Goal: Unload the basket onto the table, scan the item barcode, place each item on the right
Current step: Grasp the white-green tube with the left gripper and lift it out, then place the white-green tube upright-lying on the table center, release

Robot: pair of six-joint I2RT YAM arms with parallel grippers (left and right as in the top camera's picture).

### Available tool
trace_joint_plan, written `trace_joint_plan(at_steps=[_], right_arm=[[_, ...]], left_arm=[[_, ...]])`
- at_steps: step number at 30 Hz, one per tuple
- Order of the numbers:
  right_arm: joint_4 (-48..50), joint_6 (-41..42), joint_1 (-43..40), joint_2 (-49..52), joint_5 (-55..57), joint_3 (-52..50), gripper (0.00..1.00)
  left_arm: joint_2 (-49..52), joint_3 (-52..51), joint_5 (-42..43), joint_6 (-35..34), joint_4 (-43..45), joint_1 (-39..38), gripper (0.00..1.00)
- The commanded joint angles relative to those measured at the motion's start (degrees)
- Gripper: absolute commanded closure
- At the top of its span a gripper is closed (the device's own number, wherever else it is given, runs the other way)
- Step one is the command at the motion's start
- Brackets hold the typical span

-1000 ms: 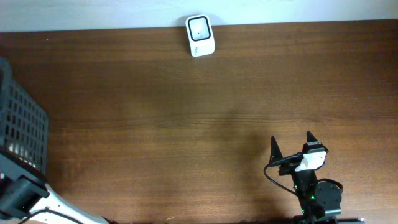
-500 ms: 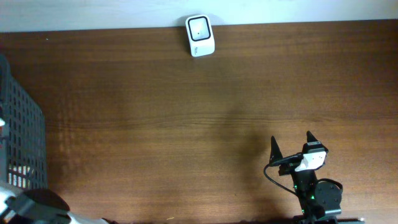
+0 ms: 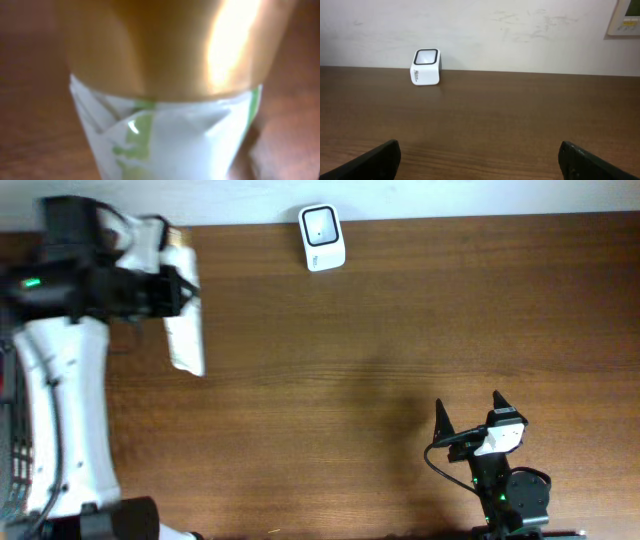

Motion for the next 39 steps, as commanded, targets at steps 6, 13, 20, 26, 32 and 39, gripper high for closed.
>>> trace_joint_plan(at_steps=[6, 13, 20, 26, 32, 39], right_arm=[[-0.17, 0.02, -0.37, -0.28, -0.5, -0.31, 0.01], [-0.2, 0.02, -0.37, -0.28, -0.5, -0.31, 0.01], [-0.17, 0.02, -0.37, -0.28, -0.5, -0.31, 0.01], [-0.17, 0.02, -0.37, -0.28, -0.5, -0.31, 0.01], [-0.17, 0.02, -0.37, -0.28, -0.5, -0.31, 0.01], [-0.17, 0.02, -0.37, -0.28, -0.5, -0.31, 0.01]], left_arm=[[1.68, -33.53, -0.26, -28.13, 37.64, -20.2, 1.0], [10.23, -41.22, -4.92, -38.32, 66.97, -36.35, 1.0], [16.11, -41.24, -4.57, -48.83, 76.17, -37.94, 1.0], [16.87, -41.22, 0.39, -51.19, 75.76, -38.03, 0.25], [13.11, -38.91, 7.52, -42.4, 71.25, -33.53, 0.01], [-5.42, -23.41, -3.48, -16.33, 41.92, -16.59, 0.01]])
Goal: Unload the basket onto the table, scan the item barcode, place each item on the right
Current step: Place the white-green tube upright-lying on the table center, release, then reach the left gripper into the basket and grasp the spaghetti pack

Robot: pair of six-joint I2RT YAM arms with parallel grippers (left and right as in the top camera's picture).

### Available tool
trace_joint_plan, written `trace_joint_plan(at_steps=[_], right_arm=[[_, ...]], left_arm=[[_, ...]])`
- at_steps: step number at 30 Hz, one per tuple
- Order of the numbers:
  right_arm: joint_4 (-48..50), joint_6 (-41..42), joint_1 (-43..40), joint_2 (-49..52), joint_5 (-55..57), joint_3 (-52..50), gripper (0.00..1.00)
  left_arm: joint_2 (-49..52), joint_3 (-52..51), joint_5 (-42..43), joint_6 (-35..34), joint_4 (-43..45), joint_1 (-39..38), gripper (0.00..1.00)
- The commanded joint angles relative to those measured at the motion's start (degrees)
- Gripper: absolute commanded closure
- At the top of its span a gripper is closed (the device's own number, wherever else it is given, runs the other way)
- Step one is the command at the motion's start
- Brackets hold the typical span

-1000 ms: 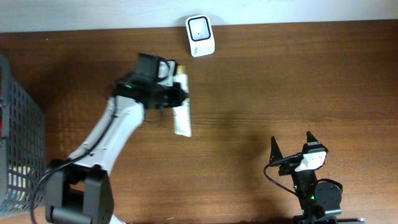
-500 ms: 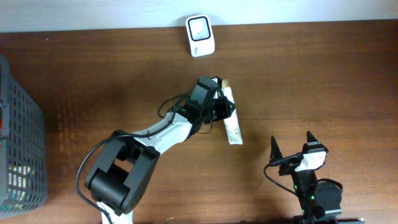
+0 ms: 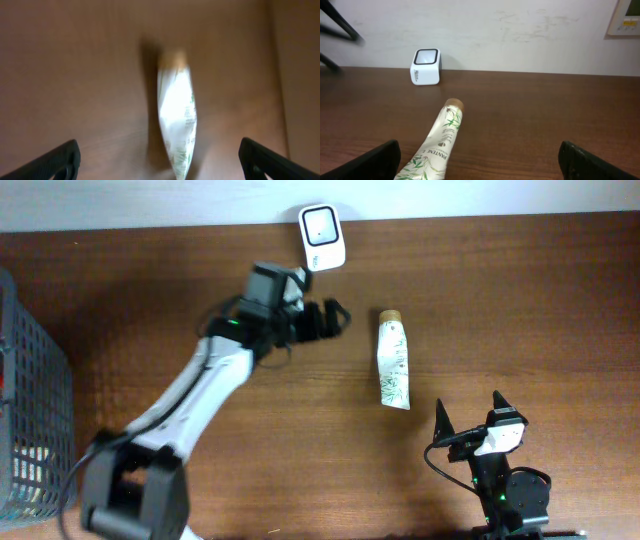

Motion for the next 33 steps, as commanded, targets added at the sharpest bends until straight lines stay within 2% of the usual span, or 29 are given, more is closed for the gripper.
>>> trace_joint_plan(at_steps=[1, 3, 4, 7, 9, 12, 13, 16, 18, 25, 33], right_arm=[[-0.2, 0.04, -0.37, -0.33, -0.48, -0.31, 0.01], [-0.2, 0.04, -0.37, -0.33, -0.48, -0.31, 0.01], [-0.2, 0.04, -0.37, -0.33, -0.48, -0.31, 0.01], [-0.2, 0.04, -0.37, -0.33, -0.48, -0.31, 0.02], [-0.2, 0.04, -0.37, -0.33, -0.48, -0.31, 0.01], [-0.2, 0.04, -0.37, -0.33, -0.48, -0.31, 0.01], [-0.2, 0.04, -0.37, -0.33, -0.48, -0.31, 0.01], [-0.2, 0.04, -0.37, -0.33, -0.48, -0.31, 0.01], [-0.2, 0.04, -0.37, -0.33, -0.48, -0.31, 0.01], [-0.2, 0.04, -0.37, -0.33, -0.48, -0.31, 0.01], [-0.2, 0.04, -0.37, -0.33, -0.48, -0.31, 0.02]], left_arm=[[-11.13, 12.35, -4.11, 18.56, -11.39, 11.58, 0.01], [-14.56, 18.56, -4.09, 20.81, -16.98, 21.75, 0.01], [-15.96, 21.09, -4.09, 20.79, -19.63, 29.49, 0.01], [-16.96, 21.9, -4.15, 20.76, -22.18, 47.65, 0.0], [-16.72, 21.88, -4.74, 20.13, -23.04, 59.01, 0.09], [-16.63, 21.88, -7.91, 20.15, -22.93, 66.69, 0.11], [-16.33, 21.88, -13.55, 20.17, -22.97, 69.64, 0.1], [-14.53, 21.86, -27.04, 22.18, -23.39, 72.11, 0.06], [-11.21, 21.86, -32.24, 28.85, -24.9, 72.13, 0.07], [1.66, 21.75, -33.03, 41.46, -27.02, 72.13, 0.07], [14.45, 19.98, -32.83, 51.39, -25.44, 72.13, 0.1]])
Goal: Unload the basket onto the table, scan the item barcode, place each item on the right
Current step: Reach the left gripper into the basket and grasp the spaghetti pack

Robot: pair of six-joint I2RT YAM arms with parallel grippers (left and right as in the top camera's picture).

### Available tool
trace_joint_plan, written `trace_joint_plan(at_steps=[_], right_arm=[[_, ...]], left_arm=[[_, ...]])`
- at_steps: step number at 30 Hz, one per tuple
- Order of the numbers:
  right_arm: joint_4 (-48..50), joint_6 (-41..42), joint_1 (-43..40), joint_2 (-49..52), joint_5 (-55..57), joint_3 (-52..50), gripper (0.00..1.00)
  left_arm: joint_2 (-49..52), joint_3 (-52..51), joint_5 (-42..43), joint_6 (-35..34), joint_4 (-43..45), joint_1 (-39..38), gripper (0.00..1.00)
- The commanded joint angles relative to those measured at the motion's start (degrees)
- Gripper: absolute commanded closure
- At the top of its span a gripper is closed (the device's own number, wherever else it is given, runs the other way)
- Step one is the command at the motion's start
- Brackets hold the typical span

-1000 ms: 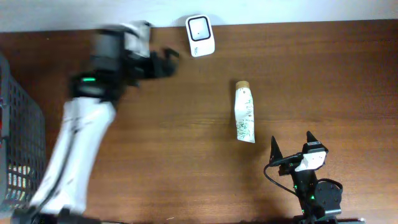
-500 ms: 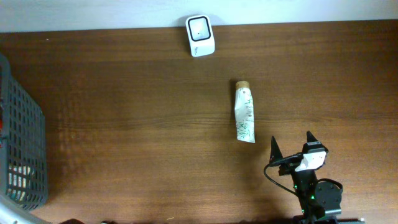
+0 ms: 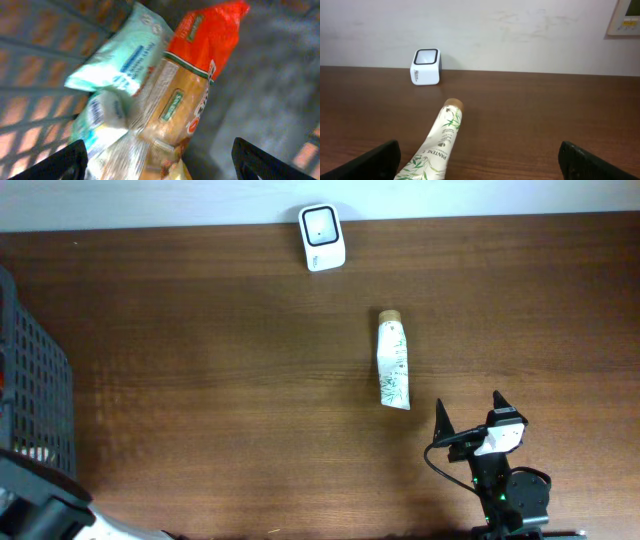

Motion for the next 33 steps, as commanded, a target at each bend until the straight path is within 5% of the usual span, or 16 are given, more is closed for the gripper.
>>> trace_joint_plan(at_steps=[1, 8, 15, 27, 33], right_arm=[[-0.22, 0.02, -0.37, -0.33, -0.5, -0.31, 0.01], [-0.2, 0.02, -0.37, -0.33, -0.5, -0.31, 0.01], [-0.2, 0.02, -0.37, -0.33, -0.5, -0.31, 0.01], [-0.2, 0.02, -0.37, -0.33, -0.5, -0.31, 0.01], [-0.2, 0.02, -0.37, -0.33, -0.5, -0.31, 0.01]], left_arm=[[5.01, -0.76, -0.48, 6.64, 1.53, 0.04, 0.1], [14.38, -0.76, -2.19, 11.78, 5.27, 0.11, 0.09], [15.65, 0.28, -2.23, 11.74, 5.03, 0.04, 0.98], [6.99, 19.96, -2.38, 11.69, -8.79, -4.2, 1.0], [-10.71, 20.5, 0.5, -2.51, -5.92, -4.39, 1.0]])
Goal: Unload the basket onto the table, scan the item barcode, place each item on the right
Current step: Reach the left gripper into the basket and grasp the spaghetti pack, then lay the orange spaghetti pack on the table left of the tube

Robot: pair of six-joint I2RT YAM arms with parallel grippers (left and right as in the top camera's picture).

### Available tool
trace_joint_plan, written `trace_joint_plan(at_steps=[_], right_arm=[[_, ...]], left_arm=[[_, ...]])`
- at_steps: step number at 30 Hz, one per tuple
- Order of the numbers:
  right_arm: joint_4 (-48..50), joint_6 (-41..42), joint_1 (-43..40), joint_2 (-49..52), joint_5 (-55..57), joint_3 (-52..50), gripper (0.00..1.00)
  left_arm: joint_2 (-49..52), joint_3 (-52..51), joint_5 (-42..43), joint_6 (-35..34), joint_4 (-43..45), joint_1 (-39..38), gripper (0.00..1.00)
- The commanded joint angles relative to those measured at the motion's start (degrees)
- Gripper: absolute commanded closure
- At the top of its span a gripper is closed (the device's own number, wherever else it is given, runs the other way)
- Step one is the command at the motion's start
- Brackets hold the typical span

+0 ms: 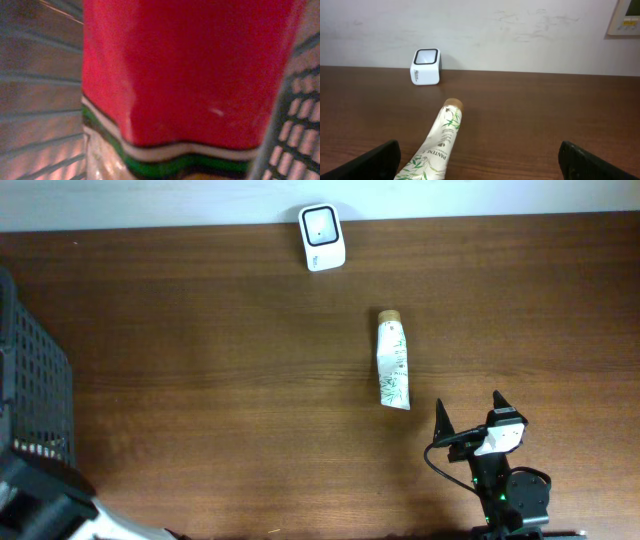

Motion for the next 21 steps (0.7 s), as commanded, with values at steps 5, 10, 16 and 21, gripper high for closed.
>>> trace_joint_plan(at_steps=[5, 10, 16, 21], right_arm=[[-0.2, 0.04, -0.37, -0.33, -0.5, -0.31, 0.01], [-0.2, 0.04, -0.37, -0.33, -0.5, -0.31, 0.01], [-0.2, 0.04, -0.37, -0.33, -0.5, -0.31, 0.01], [-0.2, 0.04, -0.37, -0.33, -0.5, -0.31, 0.01]], left_arm=[[-24.11, 3.37, 20.02, -15.56, 8.98, -2.27, 1.0], [-32.02, 3.34, 34.53, -15.54, -0.28, -18.01, 1.0], [-26.67, -8.09, 34.05, -15.58, -8.55, -39.87, 1.0], [-21.14, -22.88, 21.14, -27.63, -0.85, -51.08, 1.0]])
